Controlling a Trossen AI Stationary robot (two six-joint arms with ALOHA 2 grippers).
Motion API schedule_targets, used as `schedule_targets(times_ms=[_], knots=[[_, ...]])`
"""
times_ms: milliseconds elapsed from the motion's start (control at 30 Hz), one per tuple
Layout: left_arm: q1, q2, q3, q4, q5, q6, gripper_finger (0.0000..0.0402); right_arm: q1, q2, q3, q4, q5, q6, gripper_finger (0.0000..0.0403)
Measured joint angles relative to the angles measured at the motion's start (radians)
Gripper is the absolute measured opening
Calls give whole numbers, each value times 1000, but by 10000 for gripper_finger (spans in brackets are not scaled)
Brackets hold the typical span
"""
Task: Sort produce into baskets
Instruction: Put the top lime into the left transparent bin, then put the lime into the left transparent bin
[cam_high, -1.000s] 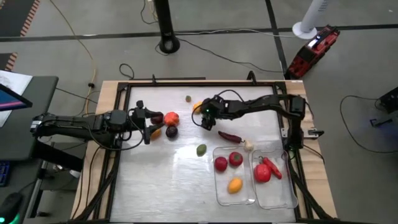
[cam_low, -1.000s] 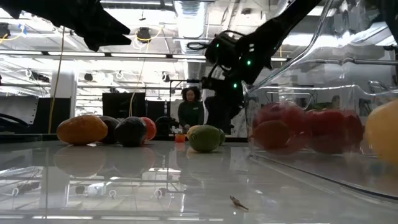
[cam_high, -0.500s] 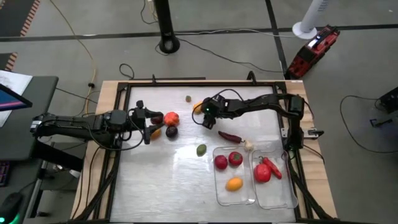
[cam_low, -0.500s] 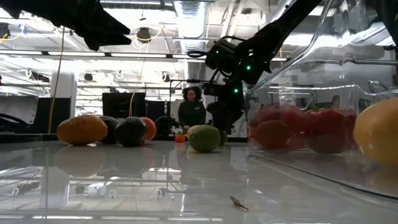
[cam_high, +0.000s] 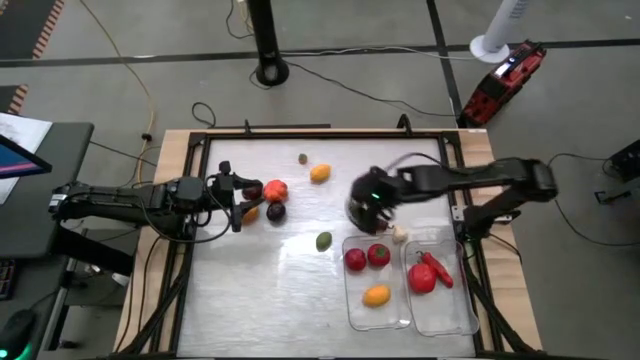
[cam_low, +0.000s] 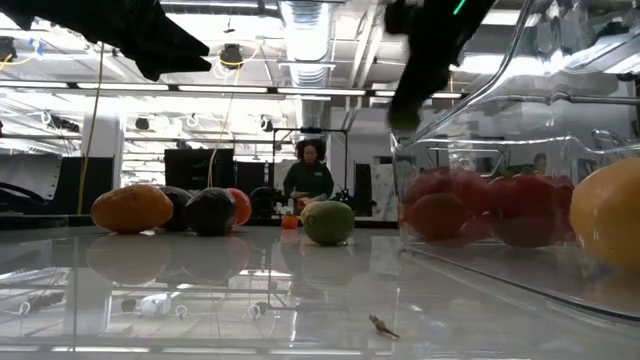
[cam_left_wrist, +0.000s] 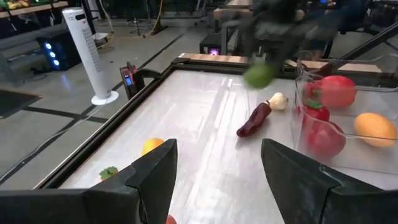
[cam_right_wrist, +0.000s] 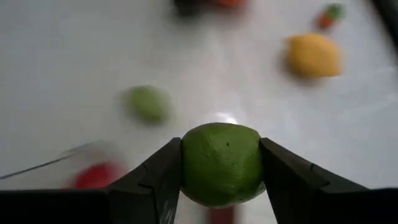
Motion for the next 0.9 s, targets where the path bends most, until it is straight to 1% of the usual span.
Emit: schedule_targets(times_ms=[100, 200, 333, 433, 567, 700, 800, 900], knots=[[0, 0, 0, 5, 0, -1, 220, 110, -93, 1, -38, -41, 91, 222], [0, 0, 0, 9, 0, -15, 220, 229, -138, 1, -52, -26, 160, 229], [0, 0, 0, 11, 1, -36, 220, 357, -126, 1, -59, 45, 254, 247], [0, 0, 0, 13, 15, -50, 220, 402, -93, 1, -62, 55, 316, 266], [0, 1, 0, 15, 59, -64, 220, 417, -58, 1, -62, 13, 379, 290], [0, 7, 0, 17, 81, -72, 220, 405, -56, 1, -71, -28, 405, 306], [-2, 39, 0, 42, 82, -74, 220, 369, -68, 1, -97, -8, 410, 310], [-20, 120, 0, 106, 86, -81, 220, 304, -78, 1, -97, 15, 410, 310]])
